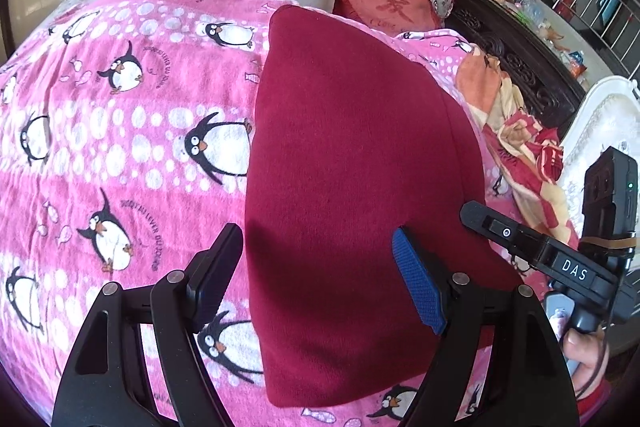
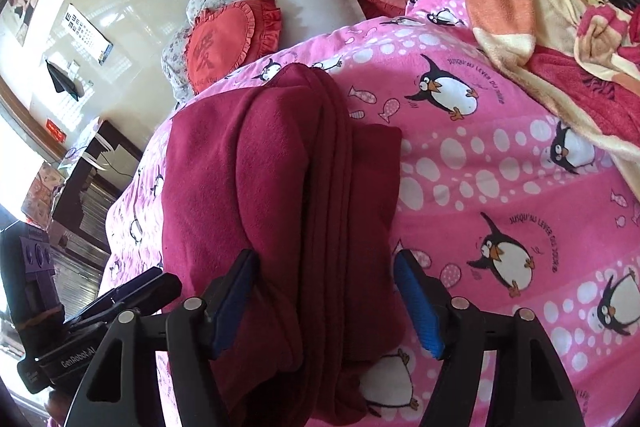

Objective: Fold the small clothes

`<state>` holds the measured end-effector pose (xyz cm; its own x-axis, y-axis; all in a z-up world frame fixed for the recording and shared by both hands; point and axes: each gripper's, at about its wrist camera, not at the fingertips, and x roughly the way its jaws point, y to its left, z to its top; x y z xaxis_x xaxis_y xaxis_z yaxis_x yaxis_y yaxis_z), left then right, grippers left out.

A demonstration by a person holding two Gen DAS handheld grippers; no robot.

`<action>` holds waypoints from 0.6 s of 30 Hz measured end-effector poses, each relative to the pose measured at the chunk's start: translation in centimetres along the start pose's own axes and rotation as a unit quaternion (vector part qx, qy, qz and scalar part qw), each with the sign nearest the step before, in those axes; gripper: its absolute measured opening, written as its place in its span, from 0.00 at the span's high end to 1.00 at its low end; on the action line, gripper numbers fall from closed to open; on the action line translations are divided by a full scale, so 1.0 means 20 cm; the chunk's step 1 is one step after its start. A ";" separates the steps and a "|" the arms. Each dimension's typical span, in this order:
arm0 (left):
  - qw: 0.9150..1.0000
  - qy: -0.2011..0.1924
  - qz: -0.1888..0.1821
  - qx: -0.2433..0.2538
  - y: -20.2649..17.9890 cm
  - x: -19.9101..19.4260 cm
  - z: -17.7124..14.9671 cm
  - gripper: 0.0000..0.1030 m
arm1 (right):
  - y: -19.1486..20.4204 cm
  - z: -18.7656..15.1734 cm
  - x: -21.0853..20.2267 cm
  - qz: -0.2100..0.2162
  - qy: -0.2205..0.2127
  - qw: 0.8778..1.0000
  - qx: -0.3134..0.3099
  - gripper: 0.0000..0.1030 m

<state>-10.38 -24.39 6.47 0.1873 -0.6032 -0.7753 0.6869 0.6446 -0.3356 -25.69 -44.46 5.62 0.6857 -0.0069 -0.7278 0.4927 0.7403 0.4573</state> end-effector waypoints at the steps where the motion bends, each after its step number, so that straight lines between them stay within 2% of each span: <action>1: 1.000 0.003 -0.003 0.001 0.01 0.01 0.01 0.24 | -0.01 0.01 0.01 0.002 0.001 1.000 -0.003 0.29; 5: 1.000 0.014 -0.014 0.005 0.03 0.07 0.05 0.24 | -0.04 0.05 0.05 0.019 0.007 1.000 -0.004 0.24; 12: 0.999 0.027 -0.038 -0.005 0.05 0.15 0.11 0.18 | -0.07 0.08 0.11 0.059 0.010 0.998 0.014 0.20; 15: 0.999 0.032 -0.040 -0.007 0.07 0.18 0.12 0.10 | -0.05 0.08 0.14 0.062 0.013 0.998 0.002 0.17; 18: 0.998 0.040 -0.051 -0.019 0.08 0.21 0.13 0.07 | -0.02 0.09 0.17 0.055 0.010 0.998 -0.018 0.13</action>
<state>-6.65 -27.05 3.96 0.0602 -0.6282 -0.7757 0.6728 0.5996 -0.4334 -22.72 -46.01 3.86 0.7240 0.0890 -0.6840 0.3948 0.7597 0.5167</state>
